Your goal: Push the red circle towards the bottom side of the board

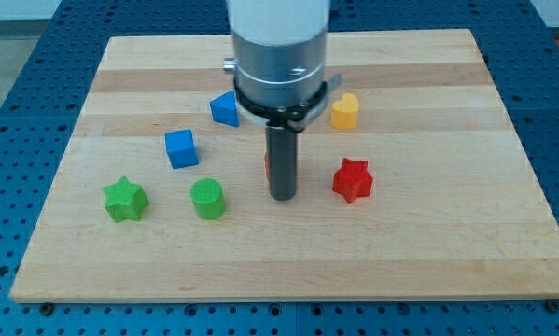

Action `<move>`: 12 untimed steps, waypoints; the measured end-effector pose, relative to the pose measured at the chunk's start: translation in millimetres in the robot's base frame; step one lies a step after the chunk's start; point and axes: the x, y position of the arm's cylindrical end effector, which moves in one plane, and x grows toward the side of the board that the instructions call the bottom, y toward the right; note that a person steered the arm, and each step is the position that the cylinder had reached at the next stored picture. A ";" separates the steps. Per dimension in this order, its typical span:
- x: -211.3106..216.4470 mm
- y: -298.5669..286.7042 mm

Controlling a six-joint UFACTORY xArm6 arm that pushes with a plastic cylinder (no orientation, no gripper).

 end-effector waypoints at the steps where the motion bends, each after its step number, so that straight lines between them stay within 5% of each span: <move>1: 0.0 -33.6; 2: 0.0 -48.1; 5: -109.7 -25.2; 12: -8.5 -7.2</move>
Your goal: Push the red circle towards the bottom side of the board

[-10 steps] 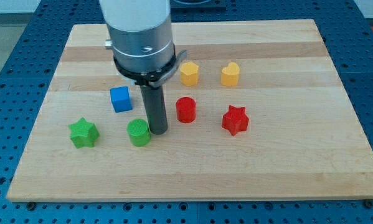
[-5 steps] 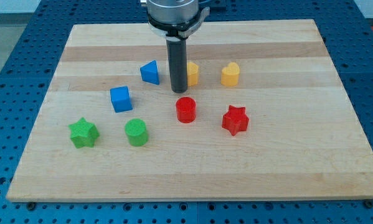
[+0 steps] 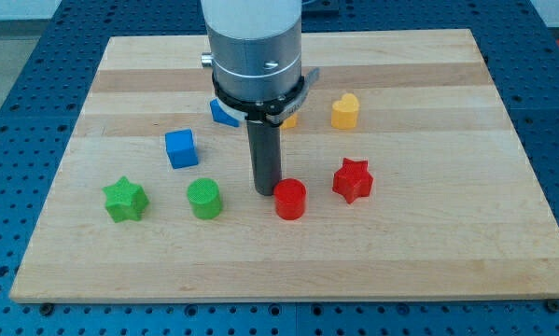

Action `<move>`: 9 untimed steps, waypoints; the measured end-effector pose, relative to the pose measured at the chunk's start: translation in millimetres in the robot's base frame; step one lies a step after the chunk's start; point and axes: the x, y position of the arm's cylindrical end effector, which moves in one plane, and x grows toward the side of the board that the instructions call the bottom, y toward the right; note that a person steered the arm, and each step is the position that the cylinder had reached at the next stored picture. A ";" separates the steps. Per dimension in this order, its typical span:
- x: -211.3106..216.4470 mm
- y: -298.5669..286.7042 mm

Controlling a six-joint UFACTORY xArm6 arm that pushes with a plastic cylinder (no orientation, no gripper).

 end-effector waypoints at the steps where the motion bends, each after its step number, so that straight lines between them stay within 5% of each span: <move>1: -17.2 0.0; 6: -58.0 67.3; 9: -43.6 200.1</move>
